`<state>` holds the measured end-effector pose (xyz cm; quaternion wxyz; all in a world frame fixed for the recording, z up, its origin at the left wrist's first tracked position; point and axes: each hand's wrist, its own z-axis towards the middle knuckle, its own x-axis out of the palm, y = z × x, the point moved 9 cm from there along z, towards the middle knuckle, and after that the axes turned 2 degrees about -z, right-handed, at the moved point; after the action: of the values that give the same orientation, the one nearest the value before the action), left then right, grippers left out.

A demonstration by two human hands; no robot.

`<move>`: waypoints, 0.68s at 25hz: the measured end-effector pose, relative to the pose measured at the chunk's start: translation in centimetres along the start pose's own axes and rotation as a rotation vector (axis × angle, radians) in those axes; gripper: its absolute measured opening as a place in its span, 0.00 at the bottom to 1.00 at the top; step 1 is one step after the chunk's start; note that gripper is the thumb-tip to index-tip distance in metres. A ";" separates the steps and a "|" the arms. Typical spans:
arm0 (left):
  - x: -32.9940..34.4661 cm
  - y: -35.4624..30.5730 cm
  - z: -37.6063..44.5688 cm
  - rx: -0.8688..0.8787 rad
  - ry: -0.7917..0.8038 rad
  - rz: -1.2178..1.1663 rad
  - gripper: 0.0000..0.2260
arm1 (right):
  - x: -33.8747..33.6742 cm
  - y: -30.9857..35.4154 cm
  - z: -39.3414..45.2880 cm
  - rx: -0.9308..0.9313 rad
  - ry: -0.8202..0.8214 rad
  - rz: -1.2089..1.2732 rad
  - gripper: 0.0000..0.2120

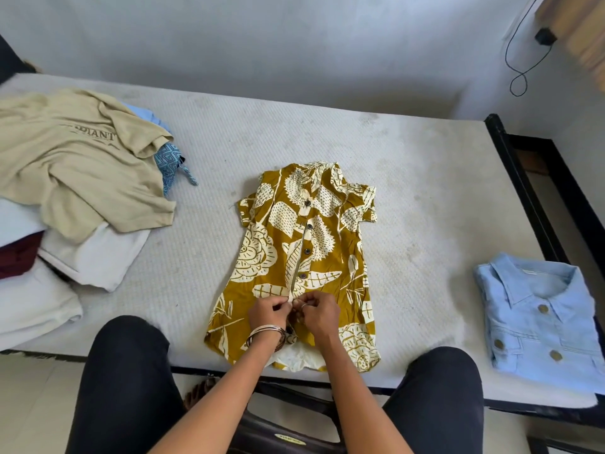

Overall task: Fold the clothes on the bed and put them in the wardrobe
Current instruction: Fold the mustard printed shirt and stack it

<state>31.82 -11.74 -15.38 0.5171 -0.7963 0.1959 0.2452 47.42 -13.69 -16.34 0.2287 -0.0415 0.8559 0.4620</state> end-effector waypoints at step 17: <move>0.1 -0.5 -0.4 0.064 0.039 0.017 0.01 | -0.4 1.2 -0.4 -0.123 0.055 -0.165 0.10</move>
<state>32.23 -11.87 -14.91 0.5362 -0.7823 0.2207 0.2275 47.31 -13.42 -15.08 0.2395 -0.1382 0.8256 0.4918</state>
